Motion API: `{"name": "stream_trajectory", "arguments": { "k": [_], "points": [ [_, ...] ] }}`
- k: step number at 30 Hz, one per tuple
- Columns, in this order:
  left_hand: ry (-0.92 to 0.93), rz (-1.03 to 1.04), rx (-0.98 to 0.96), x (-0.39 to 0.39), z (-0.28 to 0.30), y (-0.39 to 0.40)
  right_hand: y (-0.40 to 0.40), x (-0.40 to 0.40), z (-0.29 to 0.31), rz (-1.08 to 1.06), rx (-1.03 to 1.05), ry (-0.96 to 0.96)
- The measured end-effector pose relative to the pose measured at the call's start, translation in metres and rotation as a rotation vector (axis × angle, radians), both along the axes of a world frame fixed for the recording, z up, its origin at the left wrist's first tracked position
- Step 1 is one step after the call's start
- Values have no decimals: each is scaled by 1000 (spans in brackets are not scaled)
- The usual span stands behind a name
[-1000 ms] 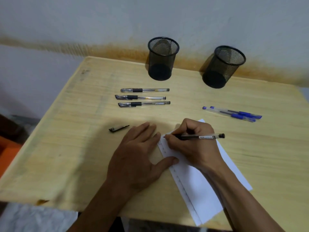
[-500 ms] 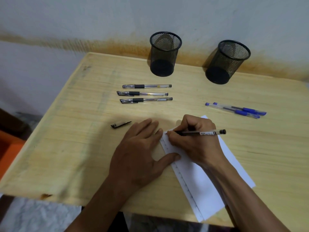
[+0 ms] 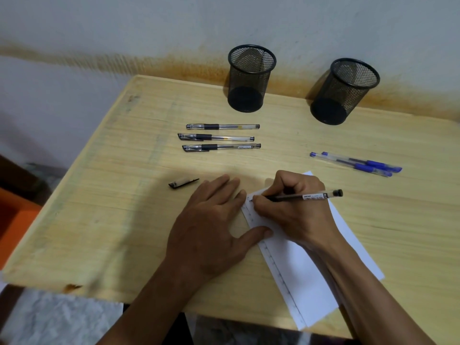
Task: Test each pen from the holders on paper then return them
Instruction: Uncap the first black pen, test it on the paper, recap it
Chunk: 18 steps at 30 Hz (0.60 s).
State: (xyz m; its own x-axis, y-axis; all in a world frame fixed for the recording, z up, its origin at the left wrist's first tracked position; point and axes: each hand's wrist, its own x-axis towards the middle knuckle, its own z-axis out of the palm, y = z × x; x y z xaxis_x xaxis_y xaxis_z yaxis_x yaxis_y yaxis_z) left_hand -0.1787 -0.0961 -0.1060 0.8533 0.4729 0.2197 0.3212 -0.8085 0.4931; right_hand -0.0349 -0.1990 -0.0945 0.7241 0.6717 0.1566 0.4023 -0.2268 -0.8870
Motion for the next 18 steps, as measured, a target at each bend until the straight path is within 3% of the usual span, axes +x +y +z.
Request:
{"name": "stream_trajectory", "arguments": {
  "k": [18],
  "points": [
    [21,9,0,0,3,-1,1,3,-5,-37,39,64]
  ]
}}
